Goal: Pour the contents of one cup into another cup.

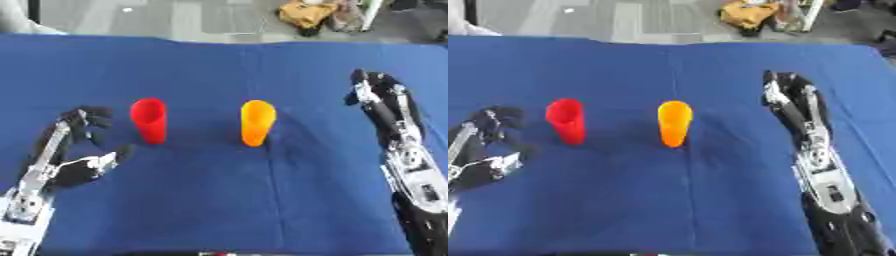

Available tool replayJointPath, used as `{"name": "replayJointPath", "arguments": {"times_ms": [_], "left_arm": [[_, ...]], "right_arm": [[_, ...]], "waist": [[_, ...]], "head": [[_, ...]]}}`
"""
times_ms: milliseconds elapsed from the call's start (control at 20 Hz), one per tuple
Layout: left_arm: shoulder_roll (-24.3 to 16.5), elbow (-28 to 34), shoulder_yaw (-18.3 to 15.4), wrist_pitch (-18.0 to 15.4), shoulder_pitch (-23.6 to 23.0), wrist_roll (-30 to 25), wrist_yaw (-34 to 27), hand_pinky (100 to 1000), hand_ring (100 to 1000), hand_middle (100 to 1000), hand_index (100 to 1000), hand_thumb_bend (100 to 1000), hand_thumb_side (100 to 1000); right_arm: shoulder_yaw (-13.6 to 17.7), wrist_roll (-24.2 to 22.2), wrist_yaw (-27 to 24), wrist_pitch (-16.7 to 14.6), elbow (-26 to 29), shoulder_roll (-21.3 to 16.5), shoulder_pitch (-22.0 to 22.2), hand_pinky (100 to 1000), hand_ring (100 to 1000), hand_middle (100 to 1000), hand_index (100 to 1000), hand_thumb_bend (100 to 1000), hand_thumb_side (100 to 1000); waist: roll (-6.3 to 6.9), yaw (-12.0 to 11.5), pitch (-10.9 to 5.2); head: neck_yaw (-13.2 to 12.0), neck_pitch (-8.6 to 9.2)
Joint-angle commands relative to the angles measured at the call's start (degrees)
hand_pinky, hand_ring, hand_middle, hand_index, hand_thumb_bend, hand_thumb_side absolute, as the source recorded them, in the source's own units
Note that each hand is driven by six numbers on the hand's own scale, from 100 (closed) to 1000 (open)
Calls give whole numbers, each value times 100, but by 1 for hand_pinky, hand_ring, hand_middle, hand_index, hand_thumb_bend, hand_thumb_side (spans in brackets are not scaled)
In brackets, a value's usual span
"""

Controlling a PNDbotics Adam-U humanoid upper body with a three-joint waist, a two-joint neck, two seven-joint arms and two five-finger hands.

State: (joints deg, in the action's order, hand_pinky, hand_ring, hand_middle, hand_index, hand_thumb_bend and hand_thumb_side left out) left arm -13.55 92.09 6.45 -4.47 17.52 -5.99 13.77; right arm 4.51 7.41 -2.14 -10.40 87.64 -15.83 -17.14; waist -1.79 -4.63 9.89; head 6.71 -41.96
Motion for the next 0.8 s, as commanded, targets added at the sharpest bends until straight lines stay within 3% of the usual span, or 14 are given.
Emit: {"name": "replayJointPath", "arguments": {"times_ms": [50,400,800], "left_arm": [[-104,-16,2,78,146,322,136,452,682,700,780,789,418],[-109,-499,213,235,448,967,519,446,675,697,792,841,412],[202,-1249,424,142,857,1558,744,427,652,682,791,861,396]], "right_arm": [[10,-24,7,-11,58,-87,-53,483,459,408,603,222,514],[-7,-44,4,-9,51,-81,-45,483,460,407,602,220,515],[-26,-67,1,-10,42,-63,-36,482,459,406,601,219,518]], "waist": [[21,-2,-94],[23,26,-107],[3,71,-107]], "head": [[11,41],[-11,41],[-45,32]]}}
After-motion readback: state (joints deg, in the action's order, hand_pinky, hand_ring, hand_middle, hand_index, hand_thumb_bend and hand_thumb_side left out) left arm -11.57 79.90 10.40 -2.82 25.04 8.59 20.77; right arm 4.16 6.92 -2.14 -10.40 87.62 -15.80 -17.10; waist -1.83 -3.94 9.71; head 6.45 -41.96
